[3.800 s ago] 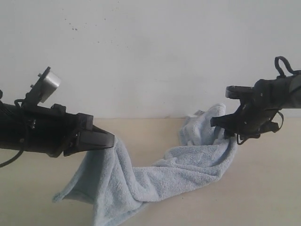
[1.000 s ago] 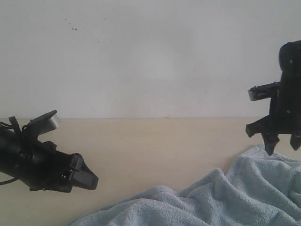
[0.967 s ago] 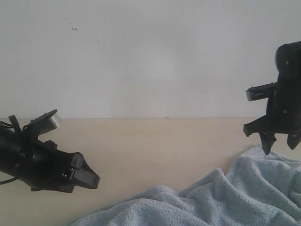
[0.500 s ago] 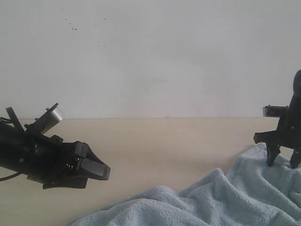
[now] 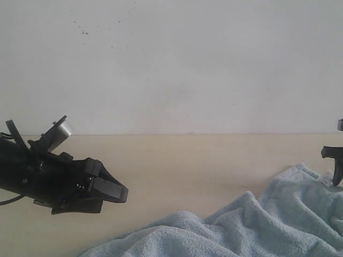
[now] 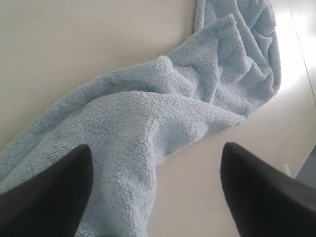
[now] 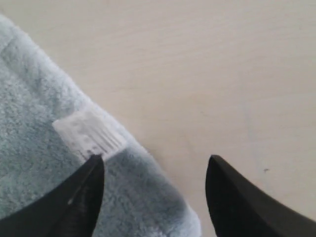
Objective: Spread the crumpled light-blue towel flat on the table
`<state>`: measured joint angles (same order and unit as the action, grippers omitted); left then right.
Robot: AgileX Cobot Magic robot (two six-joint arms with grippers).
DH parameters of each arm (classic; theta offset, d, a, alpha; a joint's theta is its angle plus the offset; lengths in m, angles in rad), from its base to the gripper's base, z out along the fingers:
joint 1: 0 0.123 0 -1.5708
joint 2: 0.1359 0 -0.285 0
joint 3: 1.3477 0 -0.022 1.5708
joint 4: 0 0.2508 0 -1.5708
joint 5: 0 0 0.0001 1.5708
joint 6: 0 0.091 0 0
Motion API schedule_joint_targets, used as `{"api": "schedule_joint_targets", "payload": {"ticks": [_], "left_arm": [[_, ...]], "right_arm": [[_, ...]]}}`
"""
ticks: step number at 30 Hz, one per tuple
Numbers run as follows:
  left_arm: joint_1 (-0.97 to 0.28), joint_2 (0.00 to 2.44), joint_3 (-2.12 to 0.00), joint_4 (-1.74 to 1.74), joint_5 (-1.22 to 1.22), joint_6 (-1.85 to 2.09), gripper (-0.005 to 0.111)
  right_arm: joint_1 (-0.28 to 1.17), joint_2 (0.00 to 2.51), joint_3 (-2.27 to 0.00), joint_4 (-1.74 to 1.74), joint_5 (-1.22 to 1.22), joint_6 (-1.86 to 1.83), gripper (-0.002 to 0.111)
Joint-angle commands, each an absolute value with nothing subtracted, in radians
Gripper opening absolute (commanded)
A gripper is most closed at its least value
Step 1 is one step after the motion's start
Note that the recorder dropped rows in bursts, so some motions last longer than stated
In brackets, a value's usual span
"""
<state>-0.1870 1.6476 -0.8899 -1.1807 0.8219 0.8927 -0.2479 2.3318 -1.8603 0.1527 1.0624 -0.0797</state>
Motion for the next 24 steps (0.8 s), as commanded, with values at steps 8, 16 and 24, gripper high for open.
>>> {"api": "schedule_joint_targets", "payload": {"ticks": [8, 16, 24], "left_arm": [[-0.184, 1.649, -0.897, -1.215, 0.845, 0.916, 0.069], [-0.184, 1.649, -0.897, -1.238, 0.866, 0.916, 0.069], [-0.184, 1.649, -0.897, -1.288, 0.898, 0.944, 0.069]], "right_arm": [[-0.32, 2.327, -1.857, 0.532, 1.128, -0.325, 0.058], [-0.32, 2.347, -1.857, 0.413, 1.091, -0.292, 0.058], [-0.32, 2.398, -1.857, 0.715, 1.167, -0.488, 0.058]]}}
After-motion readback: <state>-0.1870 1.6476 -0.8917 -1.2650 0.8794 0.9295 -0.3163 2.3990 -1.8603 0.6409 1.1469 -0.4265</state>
